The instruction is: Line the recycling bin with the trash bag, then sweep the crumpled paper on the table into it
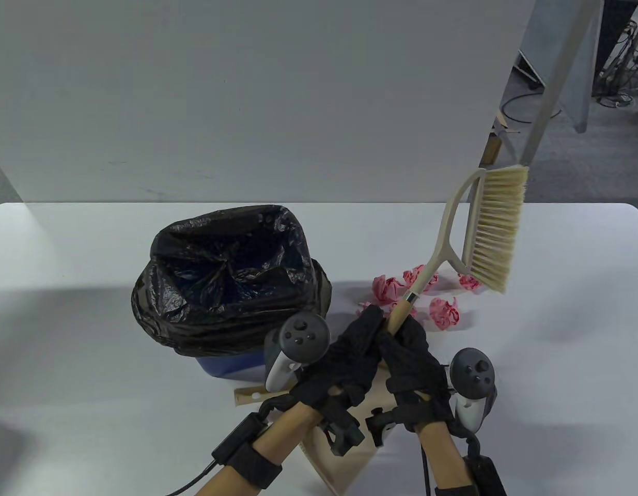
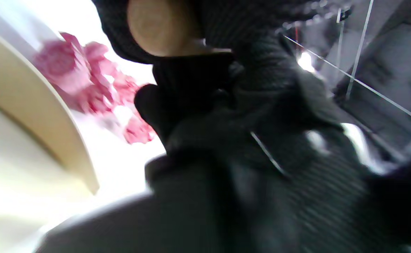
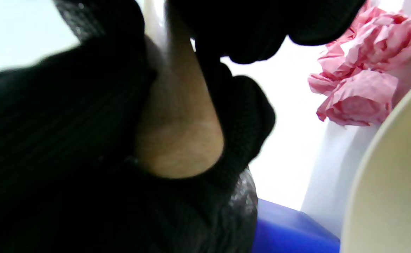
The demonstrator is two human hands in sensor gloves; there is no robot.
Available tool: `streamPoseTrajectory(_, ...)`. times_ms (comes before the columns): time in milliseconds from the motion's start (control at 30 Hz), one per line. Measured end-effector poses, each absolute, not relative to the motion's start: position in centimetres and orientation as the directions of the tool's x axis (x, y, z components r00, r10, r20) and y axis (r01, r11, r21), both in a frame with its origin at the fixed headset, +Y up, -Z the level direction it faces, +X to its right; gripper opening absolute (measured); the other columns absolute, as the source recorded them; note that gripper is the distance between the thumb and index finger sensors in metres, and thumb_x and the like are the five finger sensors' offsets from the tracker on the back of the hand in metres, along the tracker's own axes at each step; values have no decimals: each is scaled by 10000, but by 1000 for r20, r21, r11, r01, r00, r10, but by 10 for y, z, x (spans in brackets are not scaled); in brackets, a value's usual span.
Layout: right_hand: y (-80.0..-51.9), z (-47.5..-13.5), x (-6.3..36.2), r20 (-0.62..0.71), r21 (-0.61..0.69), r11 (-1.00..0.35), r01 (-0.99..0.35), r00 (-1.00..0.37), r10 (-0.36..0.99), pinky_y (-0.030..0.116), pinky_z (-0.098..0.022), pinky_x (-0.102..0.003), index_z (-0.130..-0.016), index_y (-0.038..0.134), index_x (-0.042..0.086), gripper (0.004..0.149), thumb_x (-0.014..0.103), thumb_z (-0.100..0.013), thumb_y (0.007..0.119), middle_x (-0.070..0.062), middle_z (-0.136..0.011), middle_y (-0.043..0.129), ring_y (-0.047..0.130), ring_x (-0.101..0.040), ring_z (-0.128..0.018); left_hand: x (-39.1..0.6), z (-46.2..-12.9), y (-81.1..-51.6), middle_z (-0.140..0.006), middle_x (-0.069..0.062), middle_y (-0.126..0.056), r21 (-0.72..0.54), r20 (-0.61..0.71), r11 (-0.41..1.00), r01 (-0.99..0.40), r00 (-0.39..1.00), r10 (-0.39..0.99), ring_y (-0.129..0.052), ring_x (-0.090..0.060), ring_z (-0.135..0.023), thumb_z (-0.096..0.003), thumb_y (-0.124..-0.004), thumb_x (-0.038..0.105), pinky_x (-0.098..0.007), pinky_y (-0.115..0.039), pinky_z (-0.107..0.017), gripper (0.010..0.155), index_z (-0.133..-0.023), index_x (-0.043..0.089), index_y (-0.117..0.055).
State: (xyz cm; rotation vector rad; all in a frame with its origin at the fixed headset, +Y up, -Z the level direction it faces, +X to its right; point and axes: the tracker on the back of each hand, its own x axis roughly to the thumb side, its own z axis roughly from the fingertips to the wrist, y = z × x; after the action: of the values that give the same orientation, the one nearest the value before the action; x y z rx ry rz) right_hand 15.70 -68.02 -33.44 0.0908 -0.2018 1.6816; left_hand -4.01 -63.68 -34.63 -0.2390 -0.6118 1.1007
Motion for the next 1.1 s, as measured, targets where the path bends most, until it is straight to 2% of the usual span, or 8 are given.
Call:
streamPoseTrajectory(167,-677,-332,160,135,-13,-100,-995,-101,986,630,-589,-672,-1052,398,-100,717,326,-590,741,-293,-932,641,712,-474,-774,-52,-350,-641,-1249,-87,-474,-479,419,499,-722,311,853,-649,-368,-1124,-566,-757,202,-588,-726,-721,728,-1170,216,-350)
streamPoseTrajectory(233,-674,-332,160,140,-4,-81,-997,-80,987,676,-573,-675,-1050,398,-97,694,295,-589,737,-297,-925,646,730,-470,-763,-60,-350,-638,-1265,-47,-492,-501,449,557,-663,350,822,-531,-525,-1120,-584,-725,318,-676,-614,-721,699,-1178,246,-364)
streamPoseTrajectory(333,-671,-331,165,151,-18,-130,-991,-132,980,718,-561,-673,-1049,366,-76,668,281,-595,703,-293,-931,615,731,-464,-768,-74,-346,-636,-1267,-189,-371,-501,485,654,-567,441,755,-377,-599,-1121,-594,-674,462,-732,-505,-734,775,-1182,138,-285)
streamPoseTrajectory(467,-670,-330,174,131,-72,-137,-988,-146,981,766,-548,-632,-1048,329,-62,640,246,-587,649,-301,-927,566,731,-452,-752,-100,-337,-640,-1290,-155,-282,-371,587,825,-426,581,564,-296,-578,-1141,-588,-657,533,-773,-424,-731,815,-1192,173,-244)
streamPoseTrajectory(767,-672,-329,179,100,-142,-156,-978,-171,980,886,-333,-345,-1007,485,14,570,393,-597,594,-154,-788,745,866,-238,-524,-135,-329,-663,-1290,-82,-213,-212,614,939,-269,711,343,-108,-447,-1127,-564,-639,589,-751,-298,-742,842,-1184,228,-198)
streamPoseTrajectory(867,-668,-336,185,49,-56,-85,-995,-87,995,895,-276,-331,-1004,516,1,579,412,-603,589,-146,-755,785,891,-223,-465,-139,-331,-665,-1291,-57,-196,-193,595,955,-227,747,298,-103,-362,-1145,-559,-626,611,-735,-286,-756,846,-1182,254,-178)
streamPoseTrajectory(1000,-660,-349,204,73,25,-331,-943,-329,942,925,-238,-299,-1065,422,-45,646,401,-618,563,-140,-786,806,938,-191,-423,-137,-331,-669,-1289,-50,-192,-246,594,941,-234,731,337,-95,-386,-1137,-556,-630,605,-737,-284,-755,842,-1178,257,-183)
streamPoseTrajectory(1100,-674,-346,208,10,149,-245,-958,-246,969,935,-218,-294,-1080,378,-61,655,378,-627,556,-160,-812,804,956,-187,-406,-133,-328,-669,-1289,-54,-189,-226,604,953,-203,738,300,-102,-392,-1138,-555,-626,611,-736,-292,-757,847,-1178,255,-177)
